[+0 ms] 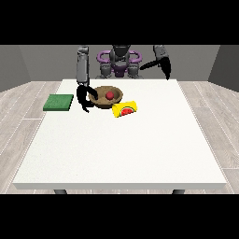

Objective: Pick the cup and pour the ball into the bowl, then pick the bowl and place it on the pad

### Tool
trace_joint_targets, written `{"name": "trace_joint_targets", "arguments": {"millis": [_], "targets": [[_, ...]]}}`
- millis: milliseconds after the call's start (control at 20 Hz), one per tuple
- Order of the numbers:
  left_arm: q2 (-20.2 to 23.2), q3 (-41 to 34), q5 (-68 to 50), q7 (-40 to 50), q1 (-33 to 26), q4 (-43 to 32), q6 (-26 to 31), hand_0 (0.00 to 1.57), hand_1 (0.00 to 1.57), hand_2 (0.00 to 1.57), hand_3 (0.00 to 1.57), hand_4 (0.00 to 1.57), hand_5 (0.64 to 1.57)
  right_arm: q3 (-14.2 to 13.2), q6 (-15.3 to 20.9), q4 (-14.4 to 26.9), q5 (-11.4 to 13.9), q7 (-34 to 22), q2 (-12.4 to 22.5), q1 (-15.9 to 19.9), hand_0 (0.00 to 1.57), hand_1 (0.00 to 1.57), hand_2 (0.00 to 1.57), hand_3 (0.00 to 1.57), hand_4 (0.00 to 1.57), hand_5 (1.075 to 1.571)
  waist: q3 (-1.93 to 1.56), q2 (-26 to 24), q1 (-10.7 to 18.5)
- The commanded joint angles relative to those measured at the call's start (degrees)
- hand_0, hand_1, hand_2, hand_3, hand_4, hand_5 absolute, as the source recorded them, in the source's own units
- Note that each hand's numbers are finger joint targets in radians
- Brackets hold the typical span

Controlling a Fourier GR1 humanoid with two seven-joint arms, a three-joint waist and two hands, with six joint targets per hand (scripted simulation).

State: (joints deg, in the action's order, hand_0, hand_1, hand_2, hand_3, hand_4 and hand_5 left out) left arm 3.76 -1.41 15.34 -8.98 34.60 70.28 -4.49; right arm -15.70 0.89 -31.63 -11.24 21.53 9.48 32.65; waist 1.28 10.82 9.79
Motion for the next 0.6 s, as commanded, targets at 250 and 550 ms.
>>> {"name": "trace_joint_targets", "arguments": {"millis": [250,550], "targets": [[2.02,-4.61,-3.00,-0.92,-3.14,-4.51,0.50,0.00,0.00,0.00,0.00,0.00,1.570,5.26,8.67,1.36,4.81,-15.13,-1.86,3.09,1.57,1.57,1.57,1.57,1.03,1.555,-1.25,-4.68,-4.12],[5.13,-7.49,-4.51,-5.28,-5.44,-7.22,1.27,0.00,0.00,0.00,0.00,0.00,1.571,4.99,4.78,-2.70,3.02,-22.50,1.27,4.84,1.57,1.57,1.57,1.57,1.05,1.553,-1.27,-6.58,-7.82]]}}
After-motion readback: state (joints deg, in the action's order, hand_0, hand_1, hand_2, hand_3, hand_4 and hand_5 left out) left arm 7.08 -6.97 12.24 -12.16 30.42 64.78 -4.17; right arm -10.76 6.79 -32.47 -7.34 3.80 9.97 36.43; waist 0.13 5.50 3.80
